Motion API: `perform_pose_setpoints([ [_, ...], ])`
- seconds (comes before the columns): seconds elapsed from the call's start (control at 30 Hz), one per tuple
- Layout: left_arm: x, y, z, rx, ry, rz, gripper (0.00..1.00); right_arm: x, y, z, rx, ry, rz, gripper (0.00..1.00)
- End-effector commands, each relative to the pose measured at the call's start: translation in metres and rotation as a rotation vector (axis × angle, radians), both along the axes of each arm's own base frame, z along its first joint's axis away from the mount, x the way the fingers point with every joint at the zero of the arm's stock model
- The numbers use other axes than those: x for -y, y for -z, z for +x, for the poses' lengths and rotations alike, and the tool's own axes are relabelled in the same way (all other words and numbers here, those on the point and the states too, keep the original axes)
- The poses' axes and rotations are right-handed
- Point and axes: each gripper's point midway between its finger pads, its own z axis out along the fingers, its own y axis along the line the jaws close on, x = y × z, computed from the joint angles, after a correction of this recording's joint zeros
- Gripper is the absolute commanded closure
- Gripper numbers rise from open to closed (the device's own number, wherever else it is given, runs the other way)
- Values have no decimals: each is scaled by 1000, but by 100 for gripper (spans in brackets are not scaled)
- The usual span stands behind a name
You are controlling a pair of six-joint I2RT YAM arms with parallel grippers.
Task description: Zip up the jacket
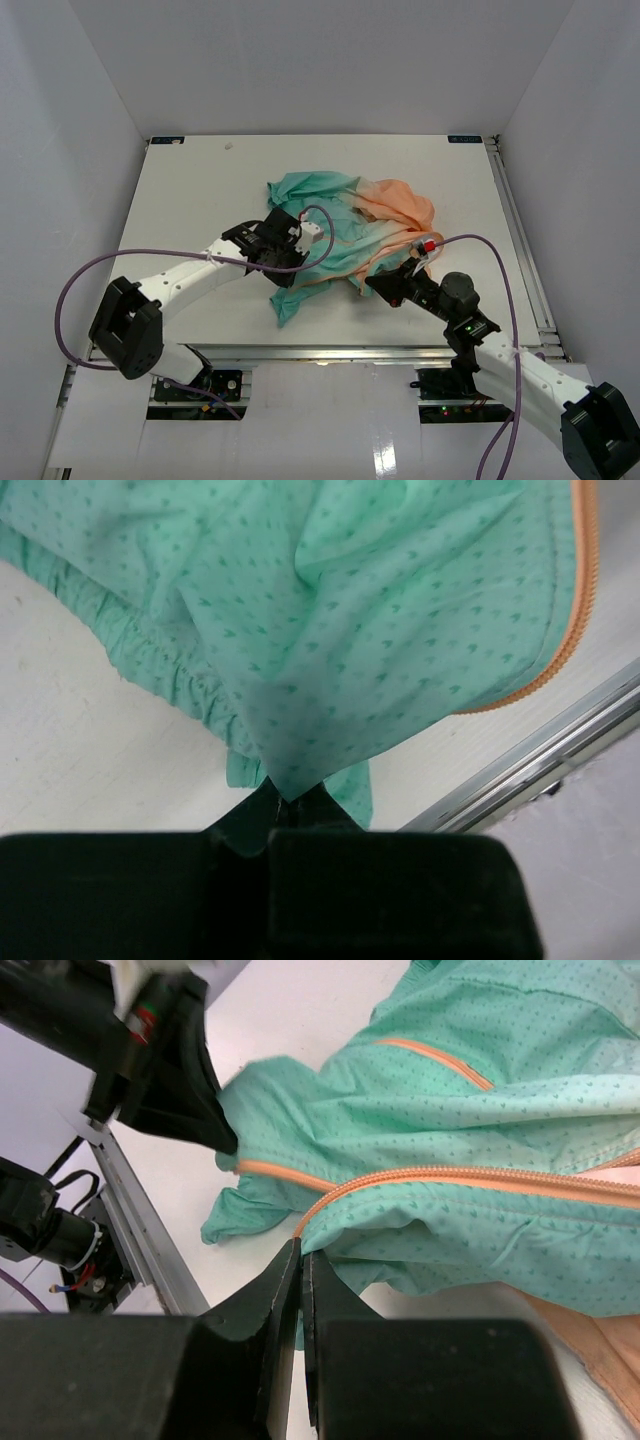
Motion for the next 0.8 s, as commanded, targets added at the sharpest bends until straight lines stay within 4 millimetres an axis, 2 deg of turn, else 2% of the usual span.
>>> perform_pose_setpoints([
  [0.0, 29, -42, 15, 72, -56, -195, 100, 0, -19, 9, 55, 21, 7, 92],
  [0.07, 39, -47, 18, 89, -69, -263, 100, -2, -19, 9, 53, 13, 4, 92],
  [0.17, 63, -64, 15, 102, -25, -429, 100, -6, -20, 9, 61, -9, 12, 92],
  [0.23, 72, -70, 12, 106, -9, -506, 100, -9, -22, 9, 71, -23, 16, 92],
  [0.3, 84, -88, 11, 132, 22, -613, 100, -12, -25, 7, 94, -46, 18, 92],
  [0.37, 92, -97, 4, 139, 51, -704, 100, -15, -28, 6, 125, -66, 23, 92],
  [0.4, 99, -113, 4, 167, 73, -778, 100, -17, -30, 4, 145, -77, 25, 92],
  [0.53, 109, -128, -7, 198, 145, -942, 100, -19, -36, 3, 212, -97, 30, 92],
  [0.77, 113, -145, -22, 218, 212, -1074, 100, -16, -52, 3, 332, -88, 35, 92],
])
